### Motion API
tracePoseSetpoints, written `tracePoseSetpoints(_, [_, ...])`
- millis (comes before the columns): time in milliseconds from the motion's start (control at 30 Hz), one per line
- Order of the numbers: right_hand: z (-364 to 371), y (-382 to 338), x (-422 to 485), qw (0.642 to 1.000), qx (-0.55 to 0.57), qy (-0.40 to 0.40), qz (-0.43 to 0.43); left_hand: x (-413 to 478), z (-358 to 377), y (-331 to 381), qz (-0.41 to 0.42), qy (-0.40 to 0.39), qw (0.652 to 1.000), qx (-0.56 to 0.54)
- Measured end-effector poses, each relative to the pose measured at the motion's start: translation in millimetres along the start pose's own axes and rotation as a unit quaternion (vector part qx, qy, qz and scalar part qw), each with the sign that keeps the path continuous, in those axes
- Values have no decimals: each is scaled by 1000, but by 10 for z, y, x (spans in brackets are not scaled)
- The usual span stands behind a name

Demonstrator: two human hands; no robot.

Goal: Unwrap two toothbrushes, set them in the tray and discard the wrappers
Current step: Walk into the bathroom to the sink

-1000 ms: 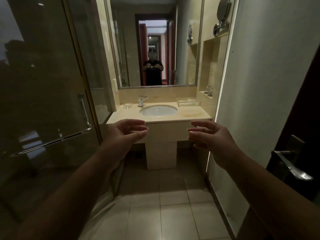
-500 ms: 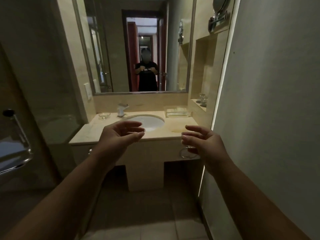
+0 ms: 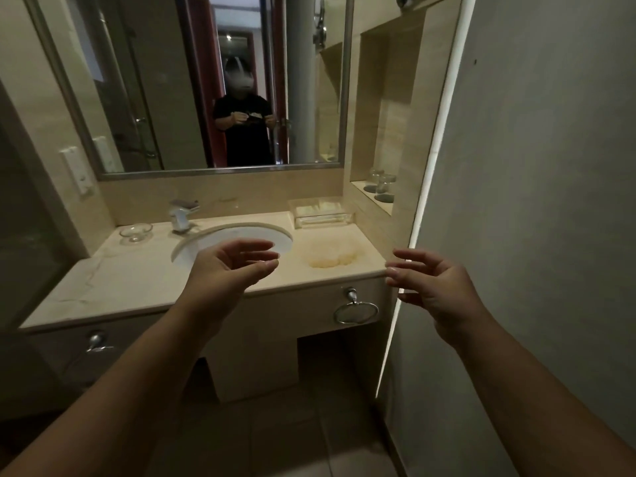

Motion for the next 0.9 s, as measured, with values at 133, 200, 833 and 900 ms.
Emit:
tracePoseSetpoints(133, [508,168,643,1000,13,3,7,682,-179,-361,-12,7,1000,-1])
tracePoseSetpoints(200, [878,191,1018,1000,29,7,9,1095,-284,-500,-16,15,1000,-7])
tracePoseSetpoints(833, [3168,752,3143,995,-18,-94,42,3381,-1441,-1568,-88,132,987,35])
tracePoseSetpoints(900, [3337,864,3260,992,-18,-115,48,3429,-1509,-1682,-96,149,984,30])
Point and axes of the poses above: each hand's wrist, its own x-axis towards the middle knuckle, its own z-axis out of the palm, y = z × x, the point moved 1 cm from there along x, towards the middle knuckle, and after that the axes turned 11 degrees about y, right-handed, at the moved point
